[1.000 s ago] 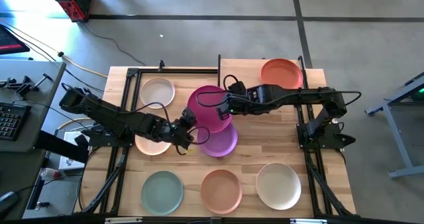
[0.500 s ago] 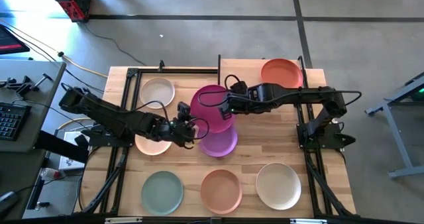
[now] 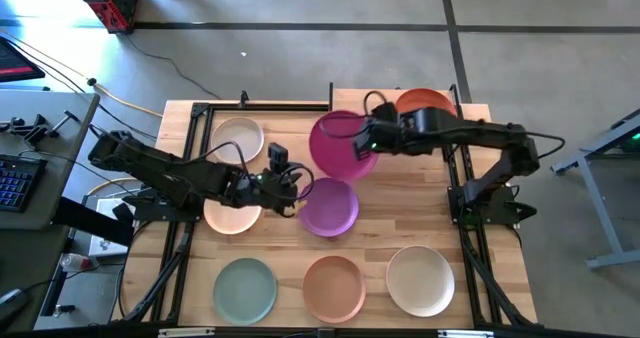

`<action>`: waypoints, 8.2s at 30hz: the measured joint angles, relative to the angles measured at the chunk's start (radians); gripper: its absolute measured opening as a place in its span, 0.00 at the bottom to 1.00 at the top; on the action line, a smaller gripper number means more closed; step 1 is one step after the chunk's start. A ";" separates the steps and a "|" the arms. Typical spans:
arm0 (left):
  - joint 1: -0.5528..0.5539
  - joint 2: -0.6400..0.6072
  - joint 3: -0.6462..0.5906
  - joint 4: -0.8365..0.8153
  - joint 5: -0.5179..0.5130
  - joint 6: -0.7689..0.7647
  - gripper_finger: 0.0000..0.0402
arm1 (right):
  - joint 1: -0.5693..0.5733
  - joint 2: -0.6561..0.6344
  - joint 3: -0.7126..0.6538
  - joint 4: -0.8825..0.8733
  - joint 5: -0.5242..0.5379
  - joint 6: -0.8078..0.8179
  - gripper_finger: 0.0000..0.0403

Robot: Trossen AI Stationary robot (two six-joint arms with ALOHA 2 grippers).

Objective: Place and stack plates onto a shelf
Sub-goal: Stack the pink plate on top of the orange plate on the shelf, then stack the purple plate on top of the pink plate on the shelf

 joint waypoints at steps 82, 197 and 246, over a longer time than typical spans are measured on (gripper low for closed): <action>0.452 0.001 0.085 0.003 -0.001 -0.170 0.29 | -0.327 -0.889 -0.970 0.249 0.274 0.693 0.00; 0.452 0.001 0.084 -0.010 0.071 -0.200 0.29 | -0.327 -0.889 -0.887 0.240 -0.146 0.399 0.32; 0.239 0.001 0.081 -0.637 0.652 -0.859 0.29 | 0.226 -0.156 -0.888 1.129 -0.290 0.382 0.26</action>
